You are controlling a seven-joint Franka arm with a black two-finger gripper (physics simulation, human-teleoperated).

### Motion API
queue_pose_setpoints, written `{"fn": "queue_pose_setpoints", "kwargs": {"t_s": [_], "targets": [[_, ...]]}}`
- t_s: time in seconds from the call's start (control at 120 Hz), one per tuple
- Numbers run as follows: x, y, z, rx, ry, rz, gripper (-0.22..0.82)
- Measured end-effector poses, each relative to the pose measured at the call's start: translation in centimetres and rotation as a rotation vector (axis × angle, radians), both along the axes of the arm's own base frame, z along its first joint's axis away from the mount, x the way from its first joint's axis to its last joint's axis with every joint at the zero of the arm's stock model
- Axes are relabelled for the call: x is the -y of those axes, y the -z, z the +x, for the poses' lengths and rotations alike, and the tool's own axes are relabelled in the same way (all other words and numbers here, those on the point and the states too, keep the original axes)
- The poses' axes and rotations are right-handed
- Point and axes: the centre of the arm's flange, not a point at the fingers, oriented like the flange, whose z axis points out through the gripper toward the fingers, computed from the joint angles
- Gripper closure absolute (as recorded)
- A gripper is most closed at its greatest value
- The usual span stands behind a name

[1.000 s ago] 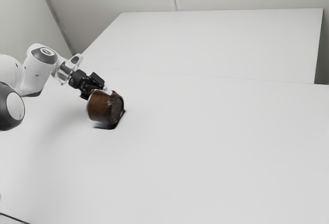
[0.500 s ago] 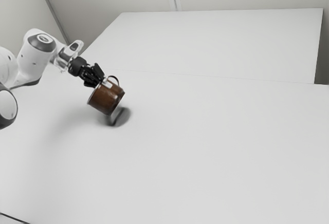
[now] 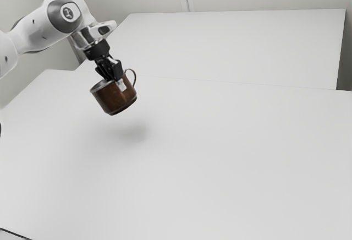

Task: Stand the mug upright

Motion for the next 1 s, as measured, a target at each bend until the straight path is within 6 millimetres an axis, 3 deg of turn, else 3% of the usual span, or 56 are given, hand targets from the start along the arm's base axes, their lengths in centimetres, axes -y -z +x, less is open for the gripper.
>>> {"fn": "queue_pose_setpoints", "kwargs": {"t_s": [0.117, 0.383, 0.7, 1.0], "targets": [[2.9, -0.7, -2.5, -0.003, 0.026, 0.069, 0.77], [8.7, -0.1, -7.7, 0.041, 0.074, 0.169, 0.77], [10.2, 4.2, -12.1, 0.118, 0.044, 0.236, 0.77], [9.8, 9.4, -14.1, 0.114, 0.018, 0.278, 0.77]]}}
